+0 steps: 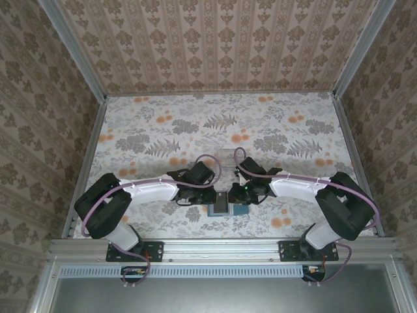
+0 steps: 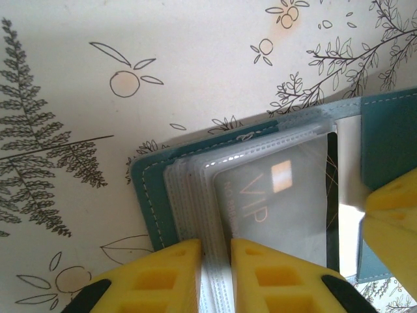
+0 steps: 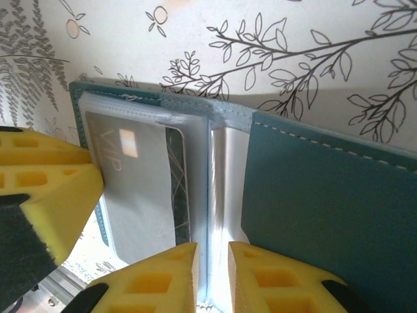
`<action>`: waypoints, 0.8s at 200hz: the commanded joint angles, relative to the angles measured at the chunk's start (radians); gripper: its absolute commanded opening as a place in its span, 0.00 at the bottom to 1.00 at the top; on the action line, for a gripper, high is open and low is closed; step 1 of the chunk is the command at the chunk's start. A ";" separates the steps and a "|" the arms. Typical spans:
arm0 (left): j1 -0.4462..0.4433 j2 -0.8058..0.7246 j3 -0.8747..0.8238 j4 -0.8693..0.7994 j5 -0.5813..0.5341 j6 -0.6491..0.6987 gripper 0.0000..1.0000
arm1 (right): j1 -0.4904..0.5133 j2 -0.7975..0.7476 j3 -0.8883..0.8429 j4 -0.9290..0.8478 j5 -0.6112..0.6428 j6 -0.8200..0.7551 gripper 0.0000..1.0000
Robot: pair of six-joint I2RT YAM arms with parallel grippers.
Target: Take the credit cards out of the card holder
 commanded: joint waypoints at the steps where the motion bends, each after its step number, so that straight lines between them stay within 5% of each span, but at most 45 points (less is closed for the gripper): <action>1: -0.006 0.009 -0.013 -0.036 -0.014 0.021 0.18 | -0.001 -0.031 0.019 -0.024 -0.002 -0.008 0.20; 160: -0.013 0.025 -0.020 -0.013 -0.001 0.015 0.15 | 0.013 0.085 0.016 0.157 -0.108 0.041 0.19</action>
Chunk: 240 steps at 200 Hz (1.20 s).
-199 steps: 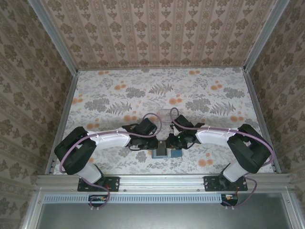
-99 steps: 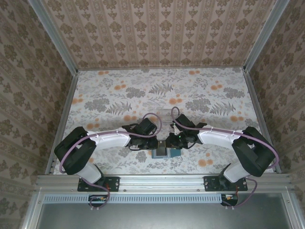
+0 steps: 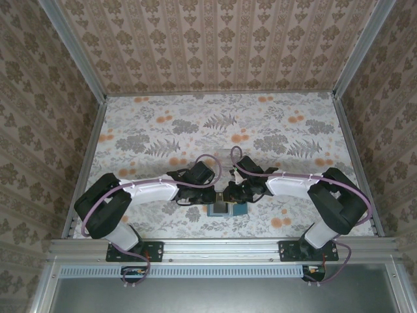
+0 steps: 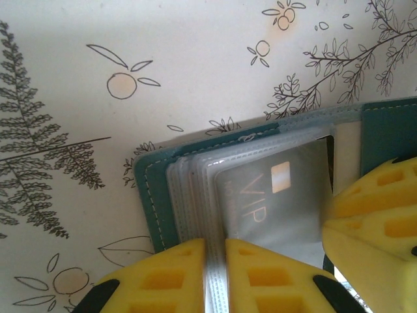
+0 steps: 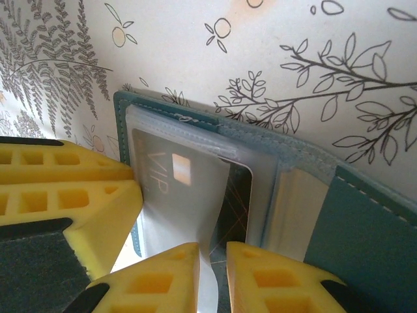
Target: Take the credit cards out of the card holder
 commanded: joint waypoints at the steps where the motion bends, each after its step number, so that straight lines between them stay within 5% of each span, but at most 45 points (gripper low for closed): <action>1: -0.011 0.026 -0.020 -0.018 -0.005 0.015 0.15 | 0.010 0.014 0.007 0.038 -0.024 0.020 0.19; 44: -0.013 0.026 -0.024 -0.009 -0.004 0.011 0.14 | 0.013 0.024 -0.009 0.070 -0.039 0.040 0.21; 110: -0.012 -0.011 -0.033 -0.032 -0.026 0.011 0.25 | 0.019 -0.021 0.005 -0.137 0.125 -0.005 0.30; 240: -0.038 -0.063 0.072 -0.135 -0.049 0.035 0.16 | 0.007 -0.132 0.007 -0.199 0.147 -0.028 0.34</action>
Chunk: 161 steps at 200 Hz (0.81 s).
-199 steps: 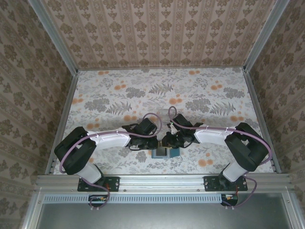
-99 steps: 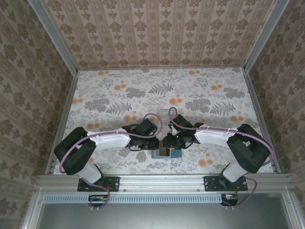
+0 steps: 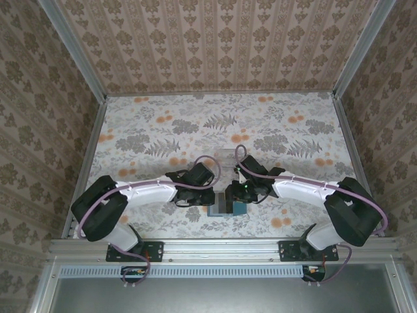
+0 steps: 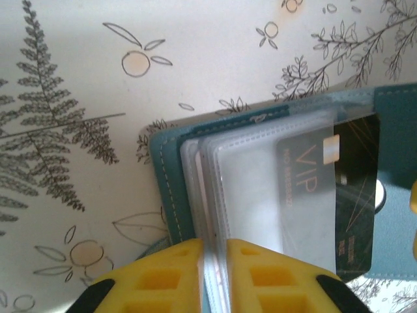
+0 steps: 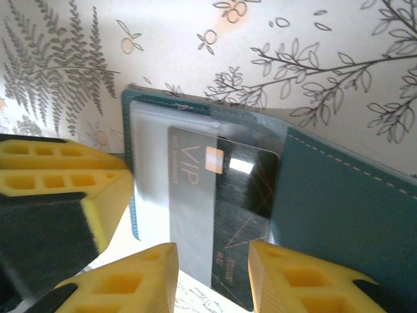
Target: Take the credit cards out of the card holder
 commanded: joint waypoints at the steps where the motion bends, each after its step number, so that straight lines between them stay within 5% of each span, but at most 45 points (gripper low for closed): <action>1: -0.020 -0.027 0.069 -0.074 -0.022 0.031 0.16 | -0.010 -0.001 -0.004 -0.052 0.028 -0.026 0.34; 161: -0.042 0.123 0.051 -0.056 -0.015 0.021 0.11 | -0.035 0.071 -0.090 0.152 -0.102 -0.009 0.28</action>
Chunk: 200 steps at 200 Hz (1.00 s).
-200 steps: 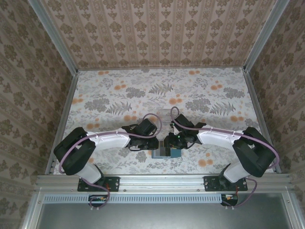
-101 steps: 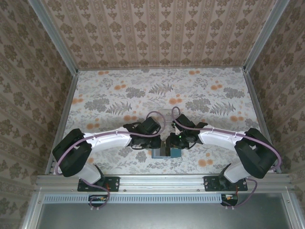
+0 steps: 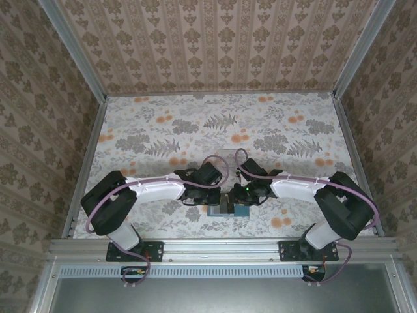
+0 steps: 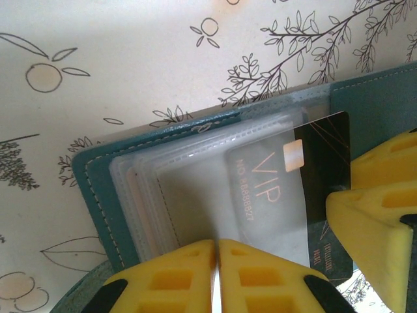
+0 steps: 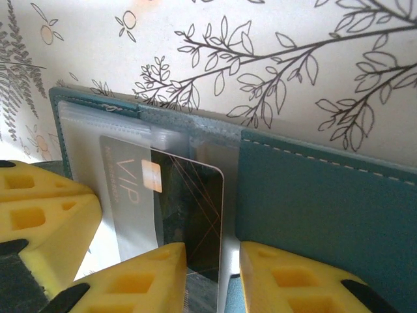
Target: Take the credit cards out of the card holder
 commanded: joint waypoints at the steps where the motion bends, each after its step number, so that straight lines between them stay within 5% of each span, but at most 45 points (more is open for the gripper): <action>1: -0.005 0.035 -0.027 -0.051 -0.022 0.010 0.11 | -0.004 0.002 -0.035 0.076 -0.071 0.008 0.28; 104: -0.004 0.055 0.001 -0.094 -0.025 0.029 0.11 | -0.024 -0.034 -0.077 0.162 -0.144 0.047 0.20; 200: 0.002 0.026 -0.011 -0.108 -0.044 0.024 0.11 | -0.060 -0.156 -0.071 -0.090 -0.005 -0.048 0.13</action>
